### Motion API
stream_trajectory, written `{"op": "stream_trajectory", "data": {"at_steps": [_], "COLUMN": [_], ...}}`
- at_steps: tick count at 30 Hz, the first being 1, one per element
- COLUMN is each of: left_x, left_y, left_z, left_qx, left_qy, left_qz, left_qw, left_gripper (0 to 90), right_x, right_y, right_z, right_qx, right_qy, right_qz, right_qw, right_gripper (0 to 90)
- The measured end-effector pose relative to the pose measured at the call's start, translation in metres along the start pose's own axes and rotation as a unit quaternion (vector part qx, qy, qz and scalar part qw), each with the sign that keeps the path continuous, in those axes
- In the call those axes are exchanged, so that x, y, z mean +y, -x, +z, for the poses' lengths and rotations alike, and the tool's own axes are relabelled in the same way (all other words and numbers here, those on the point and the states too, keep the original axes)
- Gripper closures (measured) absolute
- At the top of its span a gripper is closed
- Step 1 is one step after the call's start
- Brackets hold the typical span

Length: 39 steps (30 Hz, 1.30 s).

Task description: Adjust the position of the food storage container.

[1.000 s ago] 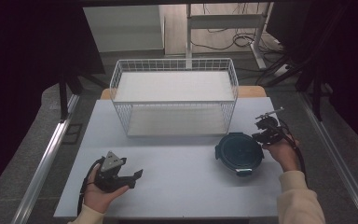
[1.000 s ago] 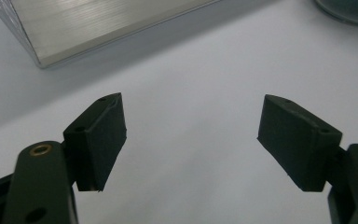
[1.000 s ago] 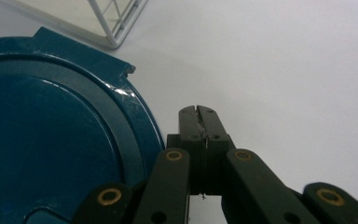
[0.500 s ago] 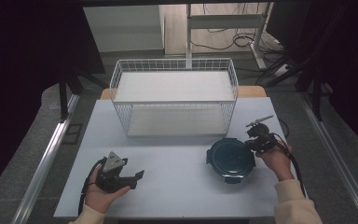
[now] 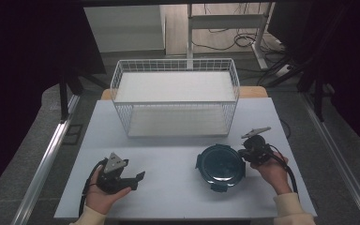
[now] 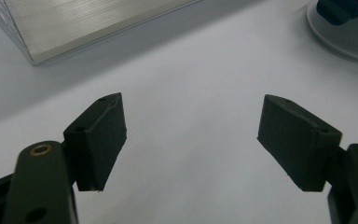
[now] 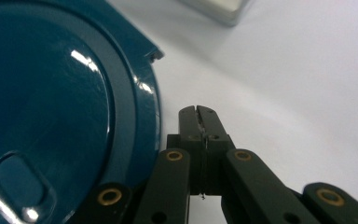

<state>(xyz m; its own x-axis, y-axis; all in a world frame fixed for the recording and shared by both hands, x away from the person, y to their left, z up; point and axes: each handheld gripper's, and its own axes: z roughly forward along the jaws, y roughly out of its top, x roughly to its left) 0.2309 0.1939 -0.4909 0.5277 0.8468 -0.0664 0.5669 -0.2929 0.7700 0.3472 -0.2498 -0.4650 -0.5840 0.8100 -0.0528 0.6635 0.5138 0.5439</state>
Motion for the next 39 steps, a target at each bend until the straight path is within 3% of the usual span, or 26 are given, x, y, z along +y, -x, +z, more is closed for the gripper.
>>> {"op": "stream_trajectory", "data": {"at_steps": [4,8,14,20,28,34,39], "left_x": [0.000,0.000,0.000,0.000,0.000,-0.001,-0.001], "left_y": [0.000,0.001,0.003,0.002,0.001,-0.001,-0.004], "left_z": [-0.001,0.000,0.002,0.000,0.003,0.003,0.003], "left_qx": [0.001,-0.009,-0.003,0.001,0.003,0.007,0.010], "left_qy": [0.001,0.002,-0.005,-0.004,-0.011,-0.012,-0.012], "left_qz": [0.000,-0.006,0.004,0.002,0.005,0.003,0.000], "left_qw": [1.0000,0.9999,1.0000,1.0000,0.9999,0.9999,0.9999], "left_gripper": [23.0,23.0,23.0,23.0,23.0,23.0,23.0], "right_x": [-0.015,-0.035,-0.052,-0.049,-0.047,-0.046,-0.041], "right_y": [-0.001,-0.006,-0.006,-0.016,-0.020,-0.022,-0.028], "right_z": [-0.021,-0.030,-0.023,-0.017,-0.011,-0.009,-0.006], "right_qx": [-0.023,-0.033,-0.014,0.007,-0.009,-0.001,0.002], "right_qy": [0.021,0.020,0.002,-0.002,-0.006,-0.007,0.002], "right_qz": [0.036,0.059,0.094,0.084,0.079,0.072,0.044], "right_qw": [0.9989,0.9975,0.9955,0.9964,0.9968,0.9974,0.9990], "right_gripper": [90.0,90.0,90.0,90.0,90.0,90.0,90.0]}}
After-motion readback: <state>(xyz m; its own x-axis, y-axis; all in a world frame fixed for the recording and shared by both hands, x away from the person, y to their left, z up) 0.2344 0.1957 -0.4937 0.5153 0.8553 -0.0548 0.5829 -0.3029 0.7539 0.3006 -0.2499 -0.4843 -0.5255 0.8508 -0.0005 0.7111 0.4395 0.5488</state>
